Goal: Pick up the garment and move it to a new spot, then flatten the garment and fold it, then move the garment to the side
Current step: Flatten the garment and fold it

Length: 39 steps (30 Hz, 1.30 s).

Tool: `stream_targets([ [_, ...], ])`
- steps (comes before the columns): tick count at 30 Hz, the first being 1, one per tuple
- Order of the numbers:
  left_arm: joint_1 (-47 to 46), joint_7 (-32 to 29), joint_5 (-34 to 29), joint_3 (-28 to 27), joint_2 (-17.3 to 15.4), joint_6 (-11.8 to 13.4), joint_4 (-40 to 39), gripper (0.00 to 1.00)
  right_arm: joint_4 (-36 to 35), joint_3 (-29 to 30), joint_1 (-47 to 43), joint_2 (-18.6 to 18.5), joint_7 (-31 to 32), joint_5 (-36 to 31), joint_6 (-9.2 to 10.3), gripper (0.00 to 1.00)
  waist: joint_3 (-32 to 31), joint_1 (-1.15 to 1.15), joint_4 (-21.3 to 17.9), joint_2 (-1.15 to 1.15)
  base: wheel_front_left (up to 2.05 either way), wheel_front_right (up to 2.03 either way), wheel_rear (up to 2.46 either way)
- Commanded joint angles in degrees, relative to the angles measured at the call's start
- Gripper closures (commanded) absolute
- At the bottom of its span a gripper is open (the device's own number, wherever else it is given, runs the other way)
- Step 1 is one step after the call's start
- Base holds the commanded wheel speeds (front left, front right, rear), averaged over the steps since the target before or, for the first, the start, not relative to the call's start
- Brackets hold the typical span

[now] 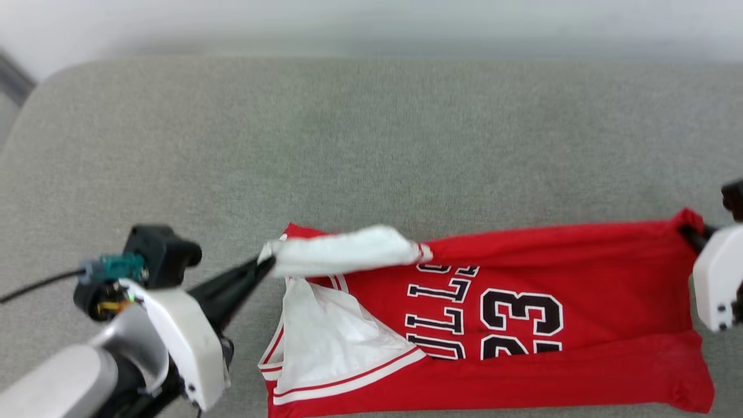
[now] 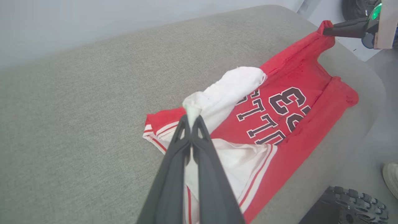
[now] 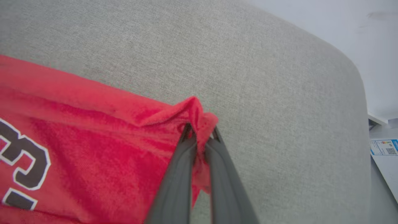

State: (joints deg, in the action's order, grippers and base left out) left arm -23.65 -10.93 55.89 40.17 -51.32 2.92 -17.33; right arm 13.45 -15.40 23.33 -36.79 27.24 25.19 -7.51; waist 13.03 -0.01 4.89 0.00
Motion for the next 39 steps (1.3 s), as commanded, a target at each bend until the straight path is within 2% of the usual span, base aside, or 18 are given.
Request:
stream_targets([
  [1,2.49,0.69,0.78,0.34,-0.23,0.75,-0.56,1.00,-1.15,1.33,-3.53,0.49,-0.27,-0.63,0.04,1.00,-2.80,0.01,-0.02,0.00,0.00,0.00,0.00],
  [6,9.12,2.29,2.57,2.85,0.68,1.80,-0.08,1.00,-3.69,4.54,-13.06,1.55,0.59,-1.09,0.04,1.00,-4.55,0.01,0.01,0.00,0.00,0.00,0.00],
  [12,13.93,3.59,3.21,5.76,2.63,1.86,2.86,1.00,-4.60,3.04,-19.99,1.35,1.31,-1.72,0.04,1.00,-4.92,0.01,-0.01,0.00,0.00,0.00,0.00],
  [17,14.79,3.35,1.61,8.00,4.08,1.41,6.94,1.00,-3.75,1.89,-21.28,0.77,1.06,-2.58,0.04,1.00,-4.56,0.01,-0.08,0.00,0.00,0.00,0.00],
  [24,13.91,4.31,0.13,10.39,7.42,-0.86,14.31,1.00,-2.83,0.94,-20.41,0.81,0.57,-3.02,0.04,1.00,-3.85,0.01,-0.22,0.00,0.00,0.00,0.00],
  [26,13.33,4.75,-0.90,10.84,8.18,-0.82,16.23,1.00,-2.50,0.69,-20.30,0.91,0.36,-2.80,0.04,1.00,-3.72,0.01,-0.25,0.00,0.00,0.00,0.00],
  [27,13.10,4.95,-1.52,11.20,8.52,-0.78,17.04,0.87,-2.38,0.60,-20.31,1.26,0.44,-2.30,0.04,1.00,-3.70,0.01,-0.30,0.00,0.00,0.00,0.00],
  [28,13.03,5.12,-1.83,11.51,8.91,-0.97,17.83,0.55,-2.37,0.41,-20.33,1.58,0.46,-1.80,0.04,1.00,-3.70,0.01,-0.36,0.00,0.00,0.00,0.00],
  [29,12.99,5.16,-1.89,11.68,9.34,-1.10,18.55,0.00,-2.49,0.28,-20.18,1.85,0.32,-1.22,0.03,0.77,-3.66,0.01,-0.44,0.00,0.00,0.00,0.00],
  [30,12.91,5.61,-1.82,11.63,9.78,-1.22,18.99,0.00,-2.44,0.63,-19.93,2.10,0.32,-0.79,0.03,0.00,-3.66,0.01,-0.51,0.00,0.00,0.00,0.00],
  [35,12.81,7.61,-2.38,11.08,10.36,-1.32,20.22,0.00,-3.84,0.90,-19.15,1.96,0.25,0.31,0.03,0.00,-4.45,0.01,-0.74,0.00,0.00,0.00,0.00],
  [39,13.07,11.43,-2.83,9.40,10.34,-0.67,19.78,0.00,-6.23,2.16,-18.78,3.12,0.09,2.67,0.03,0.00,-5.91,0.01,-1.18,0.00,0.00,0.00,0.00],
])
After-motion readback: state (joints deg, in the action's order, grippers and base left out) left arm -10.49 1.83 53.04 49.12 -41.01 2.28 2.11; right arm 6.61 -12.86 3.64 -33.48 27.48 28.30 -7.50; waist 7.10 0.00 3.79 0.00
